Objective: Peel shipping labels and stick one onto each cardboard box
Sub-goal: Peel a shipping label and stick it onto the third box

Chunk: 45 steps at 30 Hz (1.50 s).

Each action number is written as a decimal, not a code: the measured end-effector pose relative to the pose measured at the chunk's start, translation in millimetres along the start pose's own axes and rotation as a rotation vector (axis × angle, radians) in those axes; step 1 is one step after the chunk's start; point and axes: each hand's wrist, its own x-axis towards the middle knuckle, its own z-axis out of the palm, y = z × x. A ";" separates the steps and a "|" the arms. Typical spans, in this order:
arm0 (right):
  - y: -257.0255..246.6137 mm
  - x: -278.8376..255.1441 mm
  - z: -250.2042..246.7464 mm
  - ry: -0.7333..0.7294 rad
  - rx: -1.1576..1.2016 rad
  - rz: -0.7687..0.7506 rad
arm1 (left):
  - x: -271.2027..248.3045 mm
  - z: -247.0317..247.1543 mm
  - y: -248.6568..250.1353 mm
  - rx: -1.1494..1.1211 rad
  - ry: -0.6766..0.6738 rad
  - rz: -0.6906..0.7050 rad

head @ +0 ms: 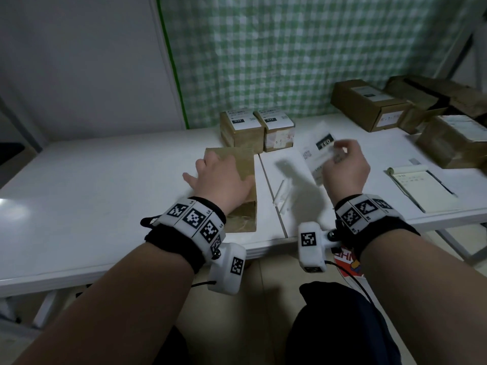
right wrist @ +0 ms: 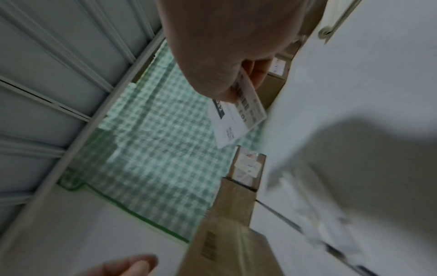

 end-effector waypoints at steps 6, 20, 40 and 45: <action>-36.8 1.4 3.3 -0.244 0.401 0.064 | 4.2 -13.9 -4.0 -0.452 0.115 0.247; -56.0 -29.8 25.2 -0.523 0.439 0.205 | -0.4 -16.7 -41.3 -1.035 0.070 0.038; -64.7 -69.2 56.3 -0.973 0.536 0.258 | -1.4 4.9 -55.8 -1.318 0.166 -0.076; -62.9 -68.7 58.2 -0.942 0.567 0.281 | 0.0 6.1 -59.5 -1.162 0.196 -0.072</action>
